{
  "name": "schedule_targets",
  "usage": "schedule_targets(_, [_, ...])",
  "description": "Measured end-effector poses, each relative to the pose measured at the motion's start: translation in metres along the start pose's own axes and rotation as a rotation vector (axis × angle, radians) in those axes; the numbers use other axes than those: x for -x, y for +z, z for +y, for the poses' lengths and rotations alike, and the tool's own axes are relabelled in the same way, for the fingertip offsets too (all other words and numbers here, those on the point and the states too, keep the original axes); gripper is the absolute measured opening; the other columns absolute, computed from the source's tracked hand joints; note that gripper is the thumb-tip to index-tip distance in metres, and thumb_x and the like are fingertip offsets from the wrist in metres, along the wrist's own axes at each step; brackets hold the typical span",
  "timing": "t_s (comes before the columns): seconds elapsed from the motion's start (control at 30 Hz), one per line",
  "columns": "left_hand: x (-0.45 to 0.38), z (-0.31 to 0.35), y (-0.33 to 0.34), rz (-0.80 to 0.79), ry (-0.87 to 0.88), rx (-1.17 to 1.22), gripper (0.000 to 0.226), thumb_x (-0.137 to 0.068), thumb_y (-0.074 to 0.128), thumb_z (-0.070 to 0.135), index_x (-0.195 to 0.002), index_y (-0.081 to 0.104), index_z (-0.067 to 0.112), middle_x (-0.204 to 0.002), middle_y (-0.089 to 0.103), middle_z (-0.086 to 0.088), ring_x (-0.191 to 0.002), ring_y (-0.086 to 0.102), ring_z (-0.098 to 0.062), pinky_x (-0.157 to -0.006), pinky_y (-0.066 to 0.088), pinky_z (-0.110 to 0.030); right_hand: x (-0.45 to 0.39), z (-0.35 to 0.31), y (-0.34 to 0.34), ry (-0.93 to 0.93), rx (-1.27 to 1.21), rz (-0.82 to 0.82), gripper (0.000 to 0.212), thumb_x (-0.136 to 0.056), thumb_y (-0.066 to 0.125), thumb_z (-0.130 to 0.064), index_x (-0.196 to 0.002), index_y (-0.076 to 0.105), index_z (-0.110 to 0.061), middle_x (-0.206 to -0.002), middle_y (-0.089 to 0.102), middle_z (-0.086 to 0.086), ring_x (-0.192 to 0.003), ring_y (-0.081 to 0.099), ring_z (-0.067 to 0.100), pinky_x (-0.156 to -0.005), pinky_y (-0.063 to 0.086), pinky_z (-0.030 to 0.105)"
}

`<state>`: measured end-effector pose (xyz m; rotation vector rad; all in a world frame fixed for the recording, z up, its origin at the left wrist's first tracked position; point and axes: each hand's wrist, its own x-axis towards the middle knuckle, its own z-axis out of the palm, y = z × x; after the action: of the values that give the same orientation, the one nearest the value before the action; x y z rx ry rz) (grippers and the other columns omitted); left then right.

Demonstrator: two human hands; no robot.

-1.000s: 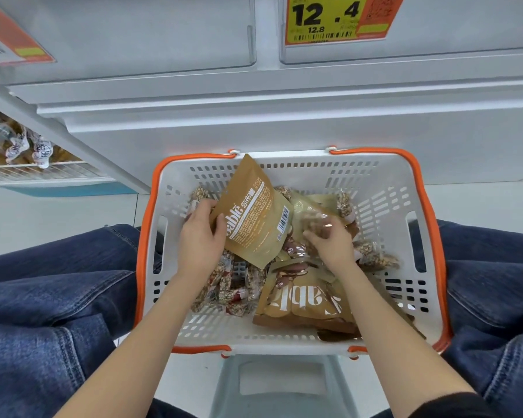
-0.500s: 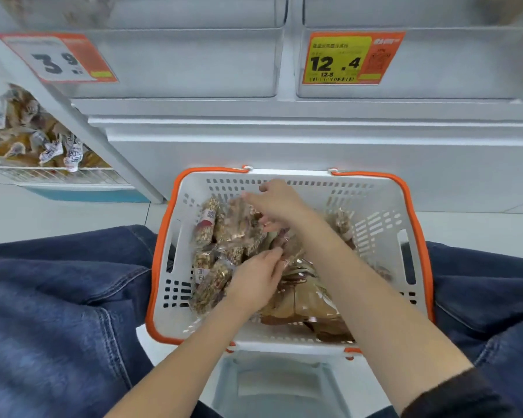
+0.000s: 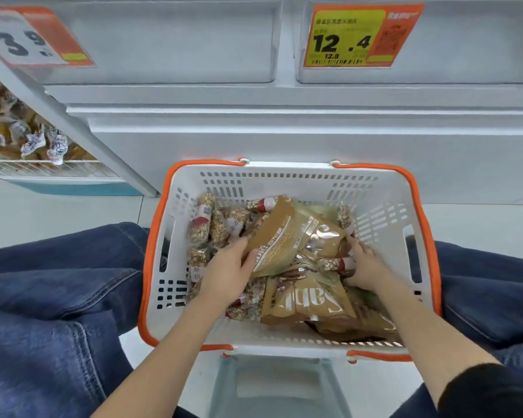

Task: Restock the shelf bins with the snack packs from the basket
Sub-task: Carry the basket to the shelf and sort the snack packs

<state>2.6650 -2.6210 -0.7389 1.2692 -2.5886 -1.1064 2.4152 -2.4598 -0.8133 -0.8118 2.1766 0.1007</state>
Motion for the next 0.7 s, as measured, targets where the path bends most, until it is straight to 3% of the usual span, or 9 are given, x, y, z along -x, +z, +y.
schedule_targets(0.07, [0.001, 0.006, 0.0, -0.009, 0.033, -0.023, 0.02, -0.1, 0.042, 0.031, -0.088, 0.049, 0.017, -0.069, 0.055, 0.008, -0.053, 0.049, -0.005, -0.045, 0.029, -0.02, -0.004, 0.003, 0.004, 0.02, 0.025, -0.005, 0.11, -0.074, 0.075, -0.025, -0.152, -0.003, -0.025, -0.151, 0.032, 0.013, -0.136, 0.034, 0.033, -0.111, 0.033, 0.041])
schedule_targets(0.13, [0.001, 0.011, 0.002, -0.032, 0.072, -0.059, 0.019, -0.1, 0.038, 0.032, -0.086, 0.043, 0.02, -0.068, 0.053, 0.006, -0.055, 0.051, -0.01, -0.047, 0.039, -0.028, -0.001, 0.007, 0.007, 0.006, 0.169, 0.028, 0.094, -0.08, 0.068, -0.028, -0.151, 0.006, -0.021, -0.139, 0.047, 0.014, -0.124, 0.046, 0.031, -0.102, 0.042, 0.041])
schedule_targets(0.23, [0.005, 0.018, 0.006, -0.078, 0.108, -0.12, 0.023, -0.101, 0.036, 0.033, -0.099, 0.051, 0.015, -0.068, 0.051, 0.01, -0.057, 0.052, -0.011, -0.054, 0.048, -0.032, 0.002, 0.009, 0.013, -0.026, 0.342, -0.039, 0.071, -0.088, 0.056, -0.024, -0.148, 0.019, -0.018, -0.145, 0.039, 0.011, -0.131, 0.036, 0.031, -0.108, 0.036, 0.039])
schedule_targets(0.33, [0.008, 0.022, 0.008, -0.087, 0.14, -0.143, 0.03, -0.101, 0.037, 0.031, -0.119, 0.054, 0.015, -0.086, 0.062, 0.004, -0.07, 0.058, -0.014, -0.061, 0.048, -0.029, 0.006, 0.0, 0.015, 0.014, 0.4, -0.14, 0.076, -0.087, 0.053, -0.016, -0.15, 0.011, -0.019, -0.148, 0.034, 0.012, -0.133, 0.035, 0.035, -0.105, 0.039, 0.044])
schedule_targets(0.43, [0.009, 0.024, 0.008, -0.097, 0.168, -0.181, 0.033, -0.101, 0.035, 0.033, -0.127, 0.051, 0.018, -0.102, 0.066, 0.001, -0.081, 0.062, -0.017, -0.061, 0.045, -0.027, 0.009, -0.007, 0.017, 0.04, 0.487, -0.081, 0.073, -0.087, 0.053, -0.013, -0.149, 0.015, -0.021, -0.139, 0.044, 0.01, -0.124, 0.046, 0.032, -0.093, 0.047, 0.044])
schedule_targets(0.53, [0.009, 0.026, 0.01, -0.111, 0.115, -0.098, 0.032, -0.101, 0.037, 0.036, -0.125, 0.052, 0.021, -0.093, 0.065, 0.005, -0.074, 0.061, -0.014, -0.059, 0.047, -0.028, 0.019, -0.009, 0.019, 0.092, 0.468, -0.066, 0.072, -0.088, 0.047, -0.007, -0.146, 0.014, -0.033, -0.132, 0.047, 0.013, -0.116, 0.051, 0.033, -0.078, 0.049, 0.042])
schedule_targets(0.7, [0.008, 0.022, 0.011, -0.116, 0.046, -0.001, 0.029, -0.1, 0.04, 0.038, -0.115, 0.057, 0.022, -0.074, 0.06, 0.008, -0.056, 0.052, -0.008, -0.048, 0.035, -0.025, 0.035, 0.001, 0.016, -0.068, 0.383, -0.052, 0.065, -0.097, 0.036, -0.017, -0.145, 0.008, -0.05, -0.145, 0.031, 0.013, -0.131, 0.035, 0.038, -0.101, 0.04, 0.052])
